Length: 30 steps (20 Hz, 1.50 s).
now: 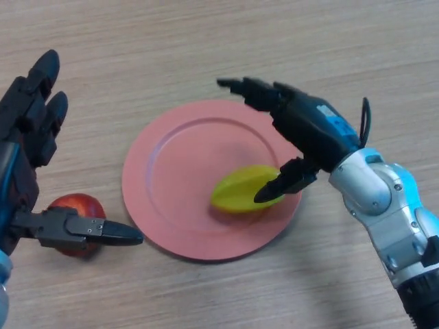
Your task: Pick up the yellow starfruit and place it on the plate
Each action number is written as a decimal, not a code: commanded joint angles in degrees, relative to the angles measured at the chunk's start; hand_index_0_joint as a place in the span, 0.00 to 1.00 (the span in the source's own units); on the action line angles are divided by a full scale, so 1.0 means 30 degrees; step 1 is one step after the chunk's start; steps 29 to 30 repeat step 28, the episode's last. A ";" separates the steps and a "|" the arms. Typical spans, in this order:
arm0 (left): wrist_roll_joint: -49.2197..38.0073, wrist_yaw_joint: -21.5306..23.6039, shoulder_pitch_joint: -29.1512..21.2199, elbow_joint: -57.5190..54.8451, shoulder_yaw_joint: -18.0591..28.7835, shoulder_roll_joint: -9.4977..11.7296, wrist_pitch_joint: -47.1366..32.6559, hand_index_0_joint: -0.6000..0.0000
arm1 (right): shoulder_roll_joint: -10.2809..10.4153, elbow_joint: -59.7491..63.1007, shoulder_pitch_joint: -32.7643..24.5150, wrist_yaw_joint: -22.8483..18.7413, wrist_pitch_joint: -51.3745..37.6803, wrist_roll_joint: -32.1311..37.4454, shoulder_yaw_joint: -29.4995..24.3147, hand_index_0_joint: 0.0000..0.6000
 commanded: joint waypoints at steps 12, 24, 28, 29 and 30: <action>0.0056 0.0981 -0.1601 0.0316 -0.0750 0.0504 -0.2648 1.00 | -0.1303 -1.3677 0.4491 0.0335 0.8601 1.0557 -0.4193 0.00; 0.0680 0.0711 -0.2130 0.0523 -0.0706 0.0690 -0.3568 1.00 | -0.1588 -1.7402 0.6182 -0.1520 1.1990 1.3839 -0.4879 0.00; -0.0031 0.1008 -0.1875 0.0110 -0.0569 0.0581 -0.3273 1.00 | -0.1493 -1.8900 0.7018 -0.1505 1.3177 1.4097 -0.4805 0.00; -0.0031 0.1008 -0.1875 0.0110 -0.0569 0.0581 -0.3273 1.00 | -0.1493 -1.8900 0.7018 -0.1505 1.3177 1.4097 -0.4805 0.00; -0.0031 0.1008 -0.1875 0.0110 -0.0569 0.0581 -0.3273 1.00 | -0.1493 -1.8900 0.7018 -0.1505 1.3177 1.4097 -0.4805 0.00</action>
